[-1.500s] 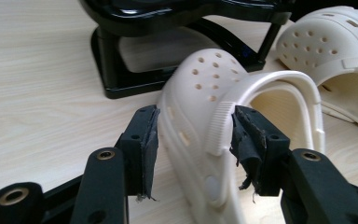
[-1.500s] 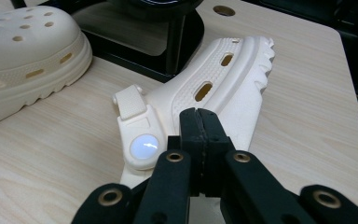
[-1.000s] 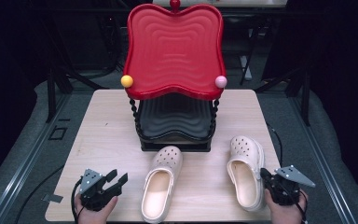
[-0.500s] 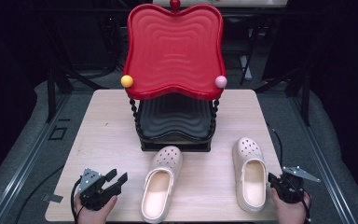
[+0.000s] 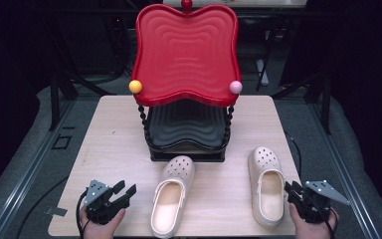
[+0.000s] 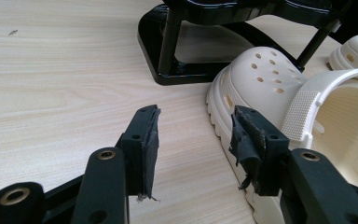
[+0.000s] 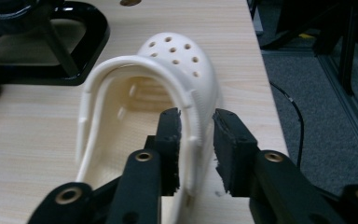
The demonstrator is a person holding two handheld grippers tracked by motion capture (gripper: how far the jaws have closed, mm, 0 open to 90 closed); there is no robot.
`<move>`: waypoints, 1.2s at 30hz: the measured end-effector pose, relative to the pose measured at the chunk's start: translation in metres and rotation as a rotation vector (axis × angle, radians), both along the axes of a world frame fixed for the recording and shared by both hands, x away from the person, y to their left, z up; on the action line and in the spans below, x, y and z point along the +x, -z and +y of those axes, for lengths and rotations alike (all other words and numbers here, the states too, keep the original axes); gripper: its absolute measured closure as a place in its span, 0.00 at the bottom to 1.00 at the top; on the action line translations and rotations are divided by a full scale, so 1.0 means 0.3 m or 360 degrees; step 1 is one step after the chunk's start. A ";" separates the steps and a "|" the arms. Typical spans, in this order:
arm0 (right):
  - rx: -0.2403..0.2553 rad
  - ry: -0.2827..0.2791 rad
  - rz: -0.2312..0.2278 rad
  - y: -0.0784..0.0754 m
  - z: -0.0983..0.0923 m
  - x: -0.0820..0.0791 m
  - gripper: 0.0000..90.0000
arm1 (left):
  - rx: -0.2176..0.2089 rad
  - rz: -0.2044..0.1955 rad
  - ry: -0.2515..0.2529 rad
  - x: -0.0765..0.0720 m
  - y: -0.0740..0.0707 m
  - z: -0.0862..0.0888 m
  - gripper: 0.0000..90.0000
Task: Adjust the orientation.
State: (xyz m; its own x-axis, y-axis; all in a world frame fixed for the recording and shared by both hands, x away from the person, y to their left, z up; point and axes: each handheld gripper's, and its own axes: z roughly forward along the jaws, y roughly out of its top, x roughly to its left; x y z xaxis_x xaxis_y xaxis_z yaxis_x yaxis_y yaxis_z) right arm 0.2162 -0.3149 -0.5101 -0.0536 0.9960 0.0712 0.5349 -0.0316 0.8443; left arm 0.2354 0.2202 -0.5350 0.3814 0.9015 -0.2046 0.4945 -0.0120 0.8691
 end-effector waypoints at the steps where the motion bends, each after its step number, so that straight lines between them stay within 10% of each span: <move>1: -0.0022 -0.0004 0.0001 0.006 0.014 0.006 0.73 | 0.0005 0.0006 0.0004 -0.001 -0.001 0.000 0.57; 11: -0.0083 0.0049 0.0122 0.094 0.048 0.095 0.74 | 0.0004 0.0012 0.0013 0.004 0.007 -0.008 0.57; 19: 0.0055 0.0110 0.0150 0.087 0.034 0.076 0.84 | 0.0012 0.0017 0.0031 -0.005 0.007 -0.018 0.57; 36: 0.0082 -0.0337 0.0148 0.086 0.393 0.038 0.85 | 0.0051 0.0051 0.0189 -0.033 0.029 -0.100 0.57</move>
